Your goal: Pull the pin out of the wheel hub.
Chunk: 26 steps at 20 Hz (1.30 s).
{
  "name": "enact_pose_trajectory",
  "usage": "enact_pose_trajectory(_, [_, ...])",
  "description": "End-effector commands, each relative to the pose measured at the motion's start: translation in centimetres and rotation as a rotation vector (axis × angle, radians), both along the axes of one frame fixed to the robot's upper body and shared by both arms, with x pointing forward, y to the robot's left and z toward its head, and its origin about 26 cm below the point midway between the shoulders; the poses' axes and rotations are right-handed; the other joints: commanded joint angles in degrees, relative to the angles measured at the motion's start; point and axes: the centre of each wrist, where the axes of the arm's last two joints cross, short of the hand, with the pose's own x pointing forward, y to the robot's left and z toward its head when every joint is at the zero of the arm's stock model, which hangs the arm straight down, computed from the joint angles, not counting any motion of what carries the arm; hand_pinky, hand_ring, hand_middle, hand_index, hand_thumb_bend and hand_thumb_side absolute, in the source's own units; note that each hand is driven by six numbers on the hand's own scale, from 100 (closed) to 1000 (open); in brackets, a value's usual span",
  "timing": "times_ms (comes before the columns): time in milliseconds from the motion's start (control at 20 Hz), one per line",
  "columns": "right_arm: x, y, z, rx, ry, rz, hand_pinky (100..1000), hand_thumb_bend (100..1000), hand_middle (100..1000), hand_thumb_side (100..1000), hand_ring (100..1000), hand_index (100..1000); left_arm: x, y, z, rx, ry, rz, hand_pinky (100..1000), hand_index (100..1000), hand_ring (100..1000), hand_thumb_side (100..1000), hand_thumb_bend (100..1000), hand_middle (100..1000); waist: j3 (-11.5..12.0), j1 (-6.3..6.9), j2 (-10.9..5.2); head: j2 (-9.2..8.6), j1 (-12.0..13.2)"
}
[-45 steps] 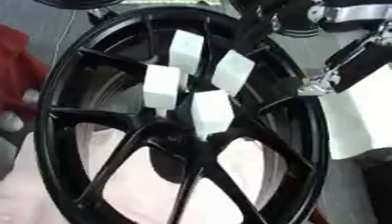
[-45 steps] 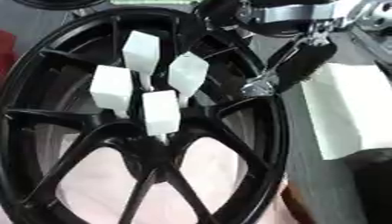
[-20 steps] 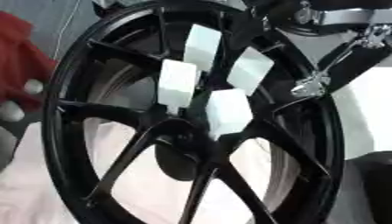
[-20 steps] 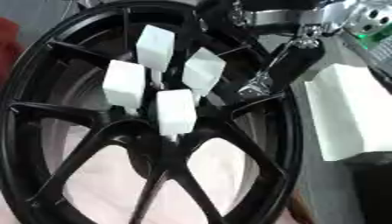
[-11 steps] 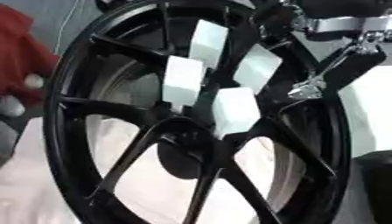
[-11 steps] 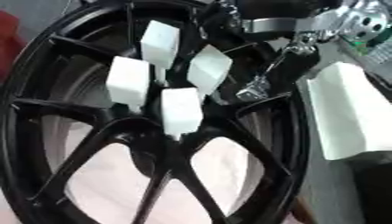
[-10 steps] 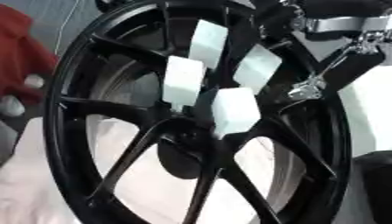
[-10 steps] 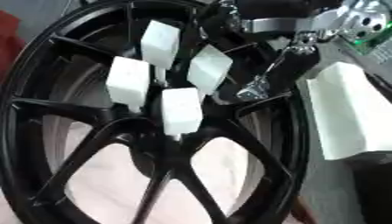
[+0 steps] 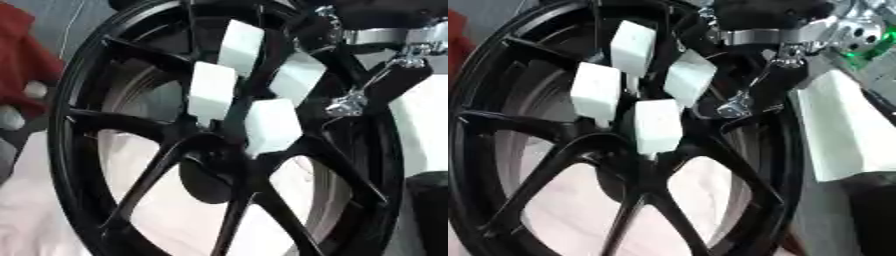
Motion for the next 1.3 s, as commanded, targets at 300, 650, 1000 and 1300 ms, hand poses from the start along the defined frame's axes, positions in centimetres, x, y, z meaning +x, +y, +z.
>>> enact_pose_trajectory(300, [-0.45,-0.33,0.78,0.009,-0.038,-0.043,867,266,736,100,877,842,-0.32,0.24,0.73,0.021,-0.023,0.003,805,877,774,885,142,659,-0.02,0.27,-0.85,-1.04,-0.16])
enact_pose_trajectory(650, [-0.44,-0.34,0.74,0.028,-0.028,-0.039,851,155,634,100,837,789,-0.31,0.23,0.66,0.02,-0.02,0.002,806,876,775,888,144,660,-0.11,0.29,-0.84,-0.95,-0.16])
enact_pose_trajectory(1000, [-0.45,-0.35,0.78,0.06,-0.008,-0.021,821,100,483,100,766,626,-0.28,0.27,0.59,0.02,-0.017,0.004,806,876,775,887,144,660,-0.19,0.23,-0.97,-0.97,-0.11])
enact_pose_trajectory(1300, [-0.54,-0.45,1.0,0.103,-0.006,0.002,792,100,363,100,692,456,-0.27,0.29,0.55,0.019,-0.017,0.006,805,876,775,886,146,660,-0.08,-0.12,-1.22,-1.12,-0.12])
